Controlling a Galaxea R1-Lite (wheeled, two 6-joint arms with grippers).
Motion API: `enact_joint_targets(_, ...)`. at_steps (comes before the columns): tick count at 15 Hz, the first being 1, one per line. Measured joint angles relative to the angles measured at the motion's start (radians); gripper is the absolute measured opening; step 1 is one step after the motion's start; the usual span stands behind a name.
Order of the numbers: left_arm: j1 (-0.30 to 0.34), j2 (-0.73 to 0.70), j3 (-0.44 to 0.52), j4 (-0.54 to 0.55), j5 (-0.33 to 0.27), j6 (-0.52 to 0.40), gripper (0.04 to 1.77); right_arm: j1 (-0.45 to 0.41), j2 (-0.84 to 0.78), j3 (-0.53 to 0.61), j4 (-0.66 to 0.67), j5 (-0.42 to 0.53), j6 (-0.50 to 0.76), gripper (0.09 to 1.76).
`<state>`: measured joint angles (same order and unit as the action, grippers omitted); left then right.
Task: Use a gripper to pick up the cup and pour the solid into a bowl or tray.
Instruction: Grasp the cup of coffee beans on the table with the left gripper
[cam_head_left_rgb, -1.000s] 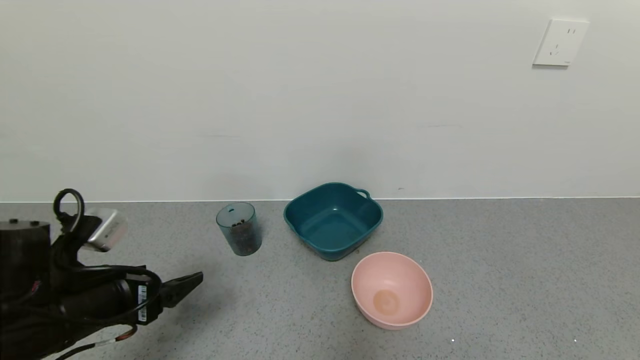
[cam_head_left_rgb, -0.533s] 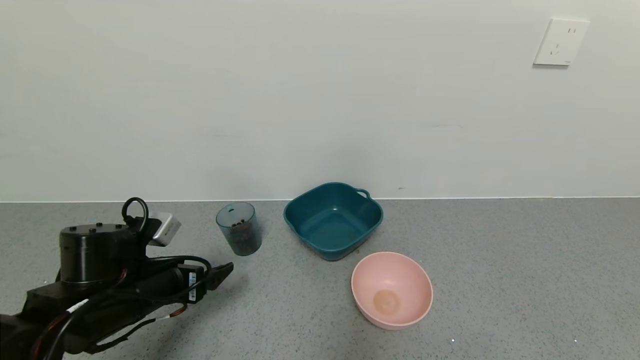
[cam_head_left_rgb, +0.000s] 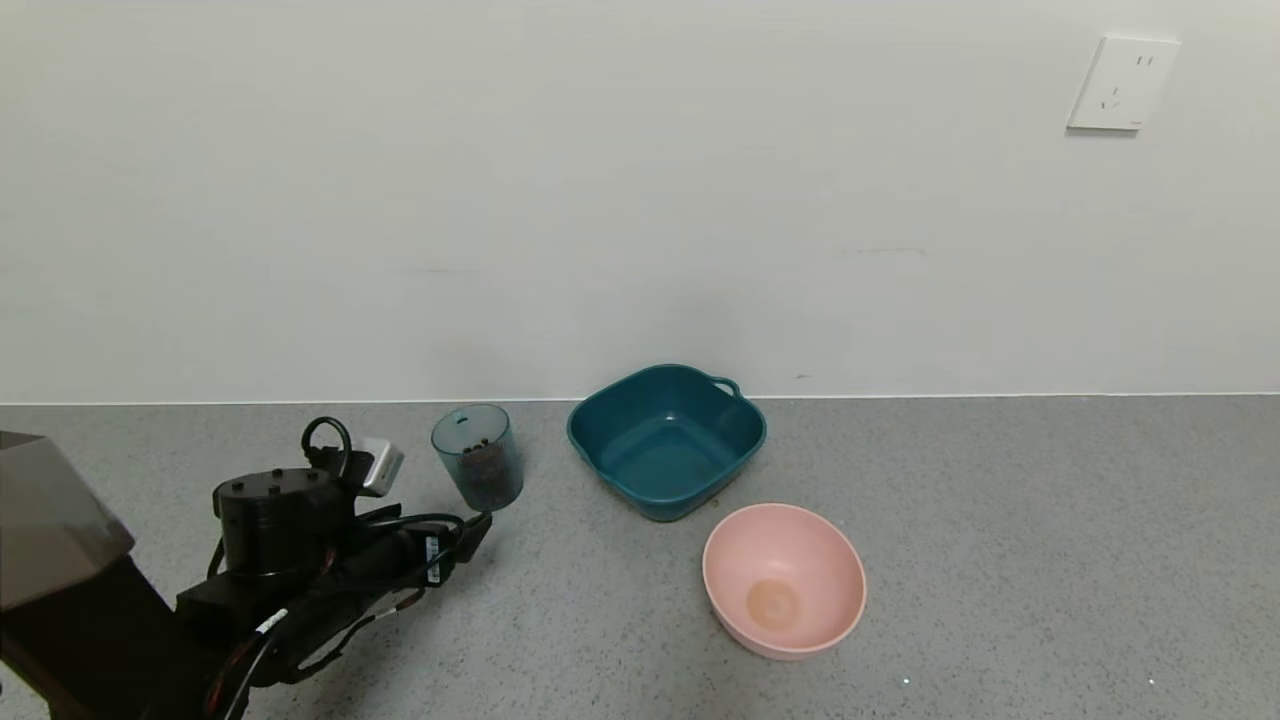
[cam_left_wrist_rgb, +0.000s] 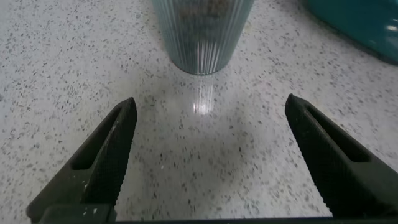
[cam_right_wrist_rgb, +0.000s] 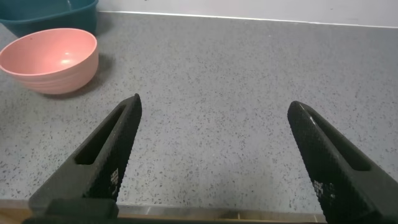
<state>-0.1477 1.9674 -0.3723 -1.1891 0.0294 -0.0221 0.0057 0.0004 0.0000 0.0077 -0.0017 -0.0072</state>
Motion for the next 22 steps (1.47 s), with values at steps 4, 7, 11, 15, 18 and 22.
enact_joint_targets(4,-0.007,0.106,-0.017,-0.161,0.016,0.0,1.72,0.0,0.0,0.0,0.0,0.0,0.0,1.71)
enact_joint_targets(7,-0.016,0.19,-0.035,-0.291,0.051,0.001,1.72,0.0,0.0,0.0,0.0,0.0,0.0,1.71)
enact_joint_targets(11,-0.023,0.279,-0.061,-0.37,0.067,0.0,1.72,0.0,0.0,0.0,0.0,0.0,0.0,1.71)
enact_joint_targets(15,-0.039,0.323,-0.115,-0.372,0.111,-0.003,1.72,0.0,0.0,0.0,0.0,0.0,0.0,1.71)
enact_joint_targets(18,-0.049,0.339,-0.159,-0.372,0.139,-0.002,1.72,0.0,0.0,0.0,0.0,0.0,0.0,1.71)
enact_joint_targets(22,-0.073,0.367,-0.226,-0.372,0.203,-0.001,1.72,0.0,0.0,0.0,0.0,0.0,0.0,1.71)
